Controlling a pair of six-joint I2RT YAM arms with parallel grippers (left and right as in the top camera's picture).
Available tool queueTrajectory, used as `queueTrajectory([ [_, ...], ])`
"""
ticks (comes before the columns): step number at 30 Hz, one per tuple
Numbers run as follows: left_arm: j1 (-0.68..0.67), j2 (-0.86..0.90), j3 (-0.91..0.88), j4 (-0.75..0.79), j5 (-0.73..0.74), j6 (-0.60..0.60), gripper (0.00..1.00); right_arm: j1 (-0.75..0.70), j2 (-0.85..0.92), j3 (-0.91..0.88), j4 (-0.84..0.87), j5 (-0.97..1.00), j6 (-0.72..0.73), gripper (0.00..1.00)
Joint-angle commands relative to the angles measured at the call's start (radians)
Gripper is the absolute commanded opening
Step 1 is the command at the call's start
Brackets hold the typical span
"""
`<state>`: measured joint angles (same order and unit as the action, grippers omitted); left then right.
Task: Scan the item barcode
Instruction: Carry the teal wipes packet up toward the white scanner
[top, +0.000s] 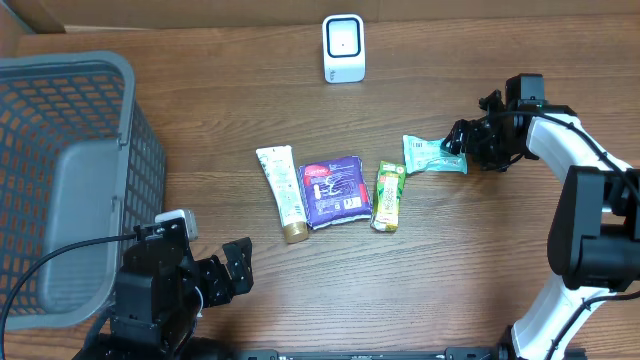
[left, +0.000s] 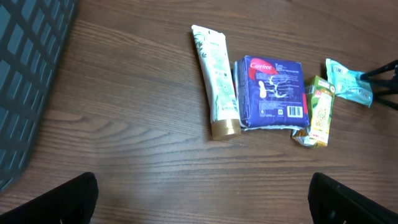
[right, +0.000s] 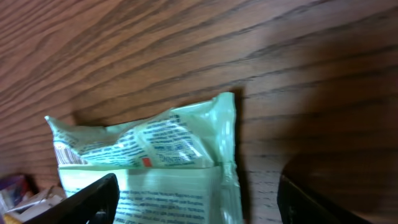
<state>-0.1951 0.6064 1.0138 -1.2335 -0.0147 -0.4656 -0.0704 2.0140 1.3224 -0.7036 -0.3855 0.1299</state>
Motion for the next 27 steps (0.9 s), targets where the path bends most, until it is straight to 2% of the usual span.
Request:
queueTrajectory([
  [1,-0.005,-0.012,-0.009,0.000,0.008,-0.006,1.00,0.002,0.058,0.005,0.000,-0.094,-0.006,0.79],
  [7,-0.005,-0.012,-0.009,0.000,0.008,-0.006,1.00,0.005,0.076,-0.043,0.008,-0.155,0.060,0.74],
  [11,-0.005,-0.012,-0.009,0.000,0.008,-0.006,1.00,0.005,0.076,-0.092,0.044,-0.148,0.103,0.66],
  [16,-0.005,-0.012,-0.009,0.000,0.008,-0.006,1.00,0.003,0.076,-0.106,0.067,-0.148,0.109,0.36],
  [20,-0.005,-0.012,-0.009,0.000,0.008,-0.006,1.00,0.003,0.076,-0.105,0.073,-0.148,0.109,0.16],
  [24,-0.005,-0.012,-0.009,0.000,0.008,-0.006,1.00,0.000,0.073,-0.100,0.070,-0.187,0.105,0.05],
  [27,-0.005,-0.012,-0.009,0.000,0.008,-0.006,1.00,-0.010,0.071,-0.079,0.055,-0.271,0.076,0.04],
])
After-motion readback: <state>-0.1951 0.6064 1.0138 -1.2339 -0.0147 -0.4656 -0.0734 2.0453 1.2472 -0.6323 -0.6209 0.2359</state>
